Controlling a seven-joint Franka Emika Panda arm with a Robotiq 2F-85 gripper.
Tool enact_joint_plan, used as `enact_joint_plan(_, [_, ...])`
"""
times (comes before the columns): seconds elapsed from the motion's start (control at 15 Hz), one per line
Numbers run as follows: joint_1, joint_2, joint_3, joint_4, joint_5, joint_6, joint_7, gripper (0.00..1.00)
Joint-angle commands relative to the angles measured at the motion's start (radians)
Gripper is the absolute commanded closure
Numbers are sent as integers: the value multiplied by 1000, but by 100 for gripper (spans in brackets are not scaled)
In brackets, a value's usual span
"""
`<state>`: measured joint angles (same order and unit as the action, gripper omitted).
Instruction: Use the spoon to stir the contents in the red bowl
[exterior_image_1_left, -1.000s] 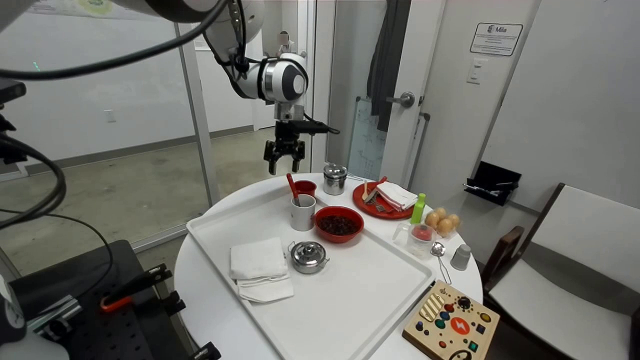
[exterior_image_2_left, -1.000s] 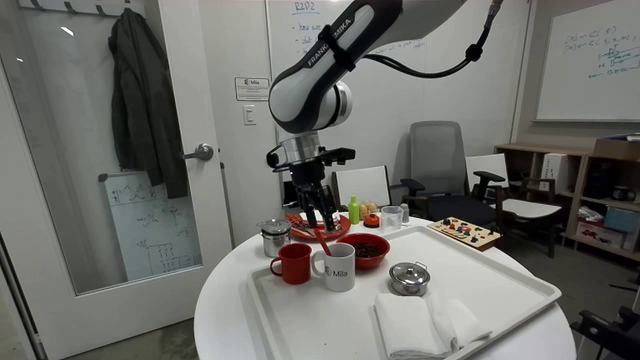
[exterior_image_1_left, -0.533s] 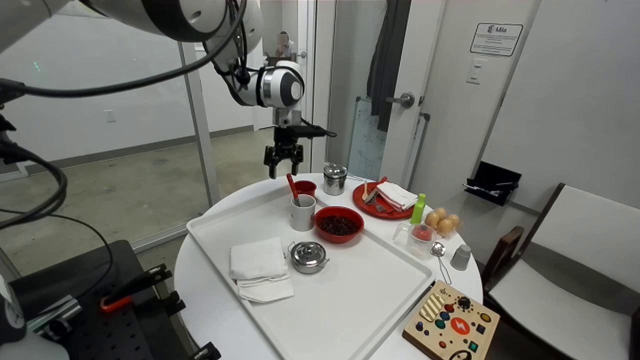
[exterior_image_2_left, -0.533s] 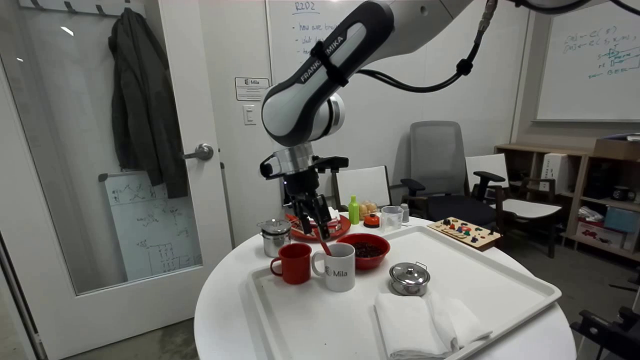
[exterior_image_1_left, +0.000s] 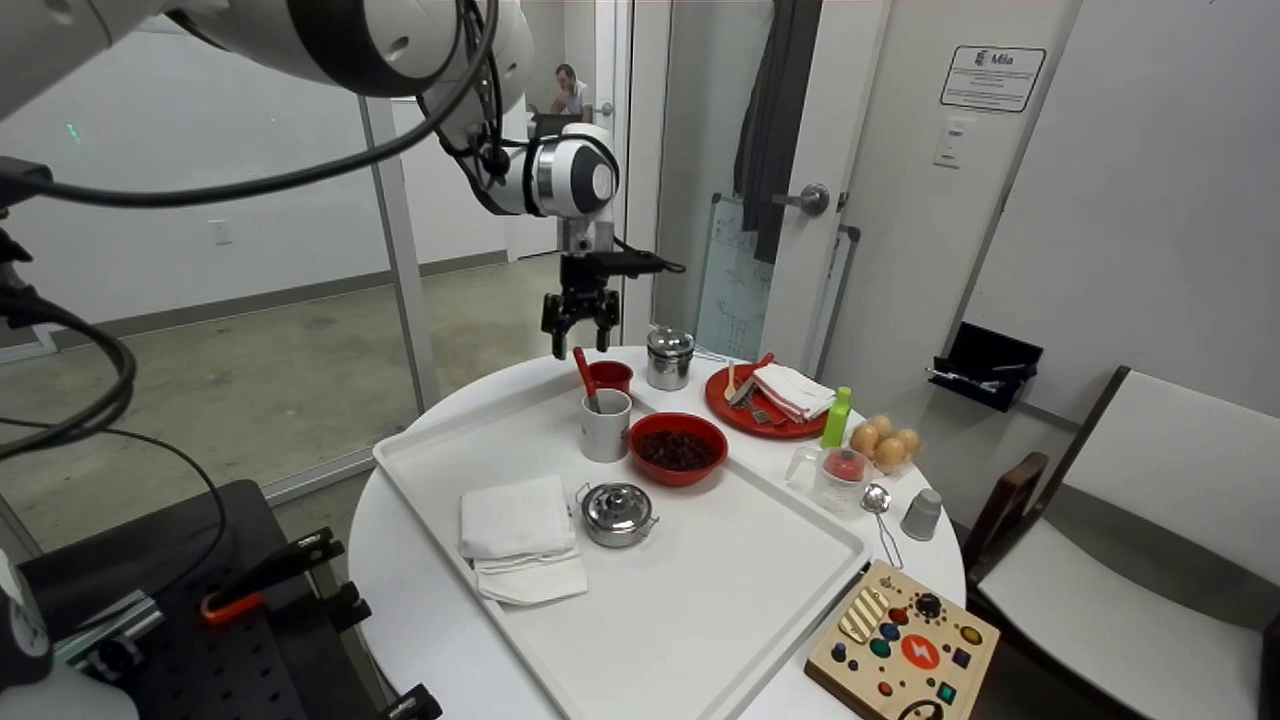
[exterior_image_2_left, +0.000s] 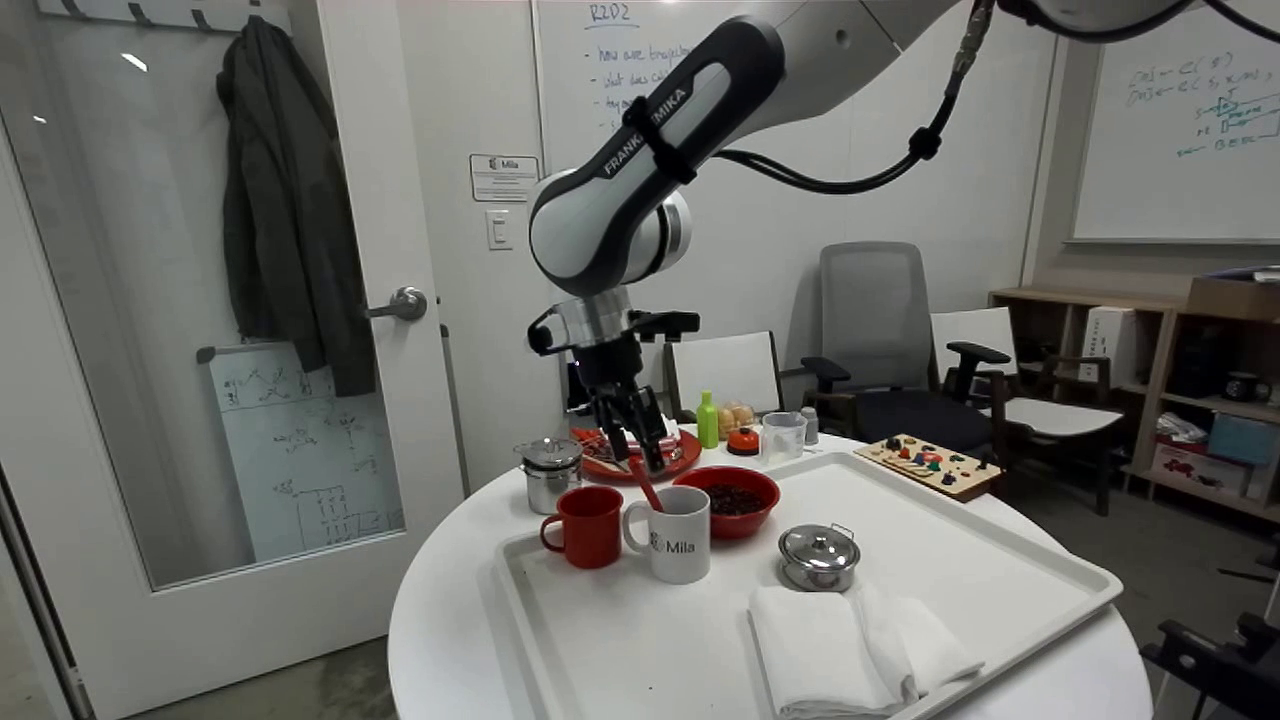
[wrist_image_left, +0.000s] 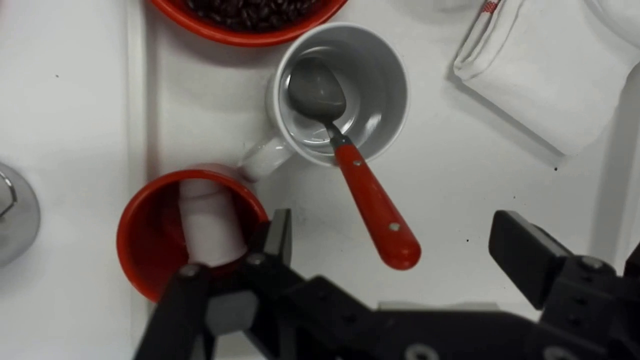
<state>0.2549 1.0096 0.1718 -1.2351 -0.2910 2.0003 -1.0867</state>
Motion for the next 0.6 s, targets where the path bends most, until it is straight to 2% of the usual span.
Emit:
enact_joint_plan(0.0, [13,41,-7,76,-10,-44,-19,0])
enact_joint_plan(0.13, [13,50,-6,89,-7,-48,-21,3])
enact_joint_plan(0.2, [13,53,-6,93,-6,-49,-20,21])
enact_joint_plan(0.4, [13,61,-6,105,-4,-54,-19,37])
enact_joint_plan(0.53, [12,67,-6,113,-3,-56,-19,53])
